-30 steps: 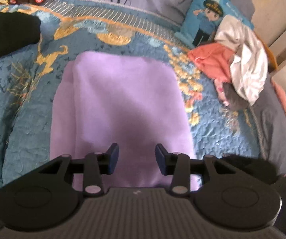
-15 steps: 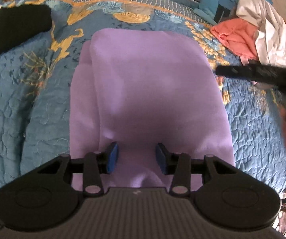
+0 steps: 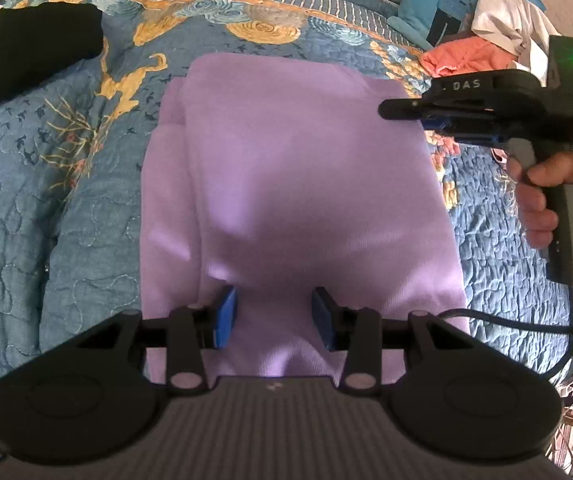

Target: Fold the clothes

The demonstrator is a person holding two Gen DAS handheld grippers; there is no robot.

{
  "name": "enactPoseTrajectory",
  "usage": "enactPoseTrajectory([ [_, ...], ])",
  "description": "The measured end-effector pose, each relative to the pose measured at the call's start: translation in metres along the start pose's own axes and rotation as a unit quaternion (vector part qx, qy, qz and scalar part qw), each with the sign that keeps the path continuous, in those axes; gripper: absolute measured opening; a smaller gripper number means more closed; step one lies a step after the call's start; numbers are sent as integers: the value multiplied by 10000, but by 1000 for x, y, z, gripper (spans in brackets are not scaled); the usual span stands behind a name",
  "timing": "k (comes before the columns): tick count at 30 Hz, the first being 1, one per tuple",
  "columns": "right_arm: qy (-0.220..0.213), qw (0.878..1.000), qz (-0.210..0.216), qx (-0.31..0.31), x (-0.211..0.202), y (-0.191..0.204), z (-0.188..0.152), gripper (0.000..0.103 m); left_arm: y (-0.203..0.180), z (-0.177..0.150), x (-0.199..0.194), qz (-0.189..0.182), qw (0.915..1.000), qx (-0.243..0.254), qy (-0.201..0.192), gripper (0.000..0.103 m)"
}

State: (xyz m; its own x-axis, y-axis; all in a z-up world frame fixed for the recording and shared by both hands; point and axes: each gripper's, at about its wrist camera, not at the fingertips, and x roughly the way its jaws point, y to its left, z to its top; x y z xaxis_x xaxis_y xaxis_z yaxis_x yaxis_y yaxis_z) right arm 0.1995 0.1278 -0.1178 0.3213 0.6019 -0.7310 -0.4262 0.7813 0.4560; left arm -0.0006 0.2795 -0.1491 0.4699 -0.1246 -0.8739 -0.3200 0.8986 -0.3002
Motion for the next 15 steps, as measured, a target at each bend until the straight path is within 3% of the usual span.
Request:
enactPoseTrajectory([
  [2, 1, 10000, -23, -92, -1, 2, 1, 19, 0, 0, -2, -20, 10000, -35, -10, 47],
  [4, 12, 10000, -3, -2, -2, -3, 2, 26, 3, -3, -11, -160, 9997, -187, -91, 50],
  [7, -203, 9998, 4, 91, -12, -11, -1, 36, 7, -19, -34, -743, 9943, -739, -194, 54],
  [8, -239, 9997, 34, 49, -16, -13, -1, 38, 9, -26, -40, -918, 9908, -973, -198, 61],
  [9, -275, 9996, 65, 7, -20, -15, -2, 40, 12, -33, -44, -1027, 9864, -1274, -158, 66],
  [12, -330, 9992, 205, -60, -29, -18, -3, 40, 27, -56, -46, -1363, 9649, -2244, 21, 66],
  [15, -376, 9987, 322, -113, -34, -18, -5, 40, 42, -68, -39, -1589, 9434, -2911, 0, 66],
])
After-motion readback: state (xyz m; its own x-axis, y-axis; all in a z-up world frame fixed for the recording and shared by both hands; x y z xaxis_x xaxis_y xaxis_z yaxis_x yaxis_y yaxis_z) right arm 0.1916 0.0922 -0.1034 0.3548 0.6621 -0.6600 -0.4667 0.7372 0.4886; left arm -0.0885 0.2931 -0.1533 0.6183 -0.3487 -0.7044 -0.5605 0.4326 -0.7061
